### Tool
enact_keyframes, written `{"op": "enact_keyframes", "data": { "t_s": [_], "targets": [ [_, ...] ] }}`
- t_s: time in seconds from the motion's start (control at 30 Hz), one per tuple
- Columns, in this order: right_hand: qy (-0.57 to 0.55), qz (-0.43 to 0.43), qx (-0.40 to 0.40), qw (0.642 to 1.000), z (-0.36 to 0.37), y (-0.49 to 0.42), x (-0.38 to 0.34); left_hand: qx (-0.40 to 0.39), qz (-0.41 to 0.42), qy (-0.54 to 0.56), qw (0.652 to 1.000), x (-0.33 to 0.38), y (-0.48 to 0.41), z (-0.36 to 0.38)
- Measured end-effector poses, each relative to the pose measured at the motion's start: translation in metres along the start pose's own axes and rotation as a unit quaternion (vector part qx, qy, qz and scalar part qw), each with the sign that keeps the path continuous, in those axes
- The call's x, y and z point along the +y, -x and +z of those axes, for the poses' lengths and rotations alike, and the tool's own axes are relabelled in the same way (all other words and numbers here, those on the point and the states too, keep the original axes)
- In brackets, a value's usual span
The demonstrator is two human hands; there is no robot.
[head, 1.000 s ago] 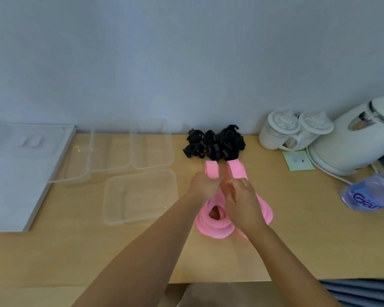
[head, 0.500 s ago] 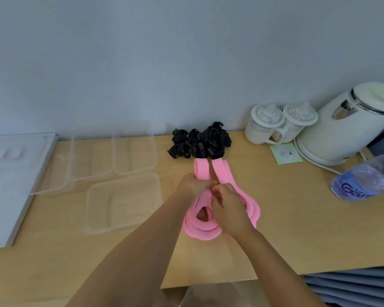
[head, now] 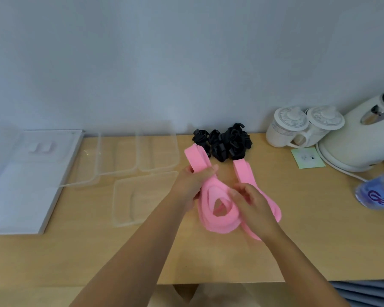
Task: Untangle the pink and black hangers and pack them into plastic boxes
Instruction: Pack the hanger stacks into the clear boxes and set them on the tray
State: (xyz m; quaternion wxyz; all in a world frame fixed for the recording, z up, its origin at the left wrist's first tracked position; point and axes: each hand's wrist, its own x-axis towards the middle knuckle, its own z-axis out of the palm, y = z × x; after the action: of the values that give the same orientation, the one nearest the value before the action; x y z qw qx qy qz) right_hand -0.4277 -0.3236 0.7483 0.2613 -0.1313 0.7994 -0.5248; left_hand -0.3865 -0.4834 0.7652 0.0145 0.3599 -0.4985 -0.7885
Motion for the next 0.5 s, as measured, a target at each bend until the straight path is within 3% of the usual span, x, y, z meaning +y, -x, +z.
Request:
{"op": "enact_keyframes", "data": {
  "t_s": [0.2,0.37,0.5],
  "targets": [
    [-0.047,-0.018,-0.081,0.995,0.022,0.005,-0.025,-0.003,-0.001,0.167,0.986,0.011,0.016,-0.030],
    [-0.057,-0.049,-0.072,0.995,0.045,0.010,-0.047,-0.012,-0.044,0.321,0.946,0.016,0.027,-0.056],
    [-0.084,-0.004,-0.082,0.993,0.064,0.012,-0.047,0.005,-0.031,0.306,0.952,0.010,0.030,-0.073]
  ]
}}
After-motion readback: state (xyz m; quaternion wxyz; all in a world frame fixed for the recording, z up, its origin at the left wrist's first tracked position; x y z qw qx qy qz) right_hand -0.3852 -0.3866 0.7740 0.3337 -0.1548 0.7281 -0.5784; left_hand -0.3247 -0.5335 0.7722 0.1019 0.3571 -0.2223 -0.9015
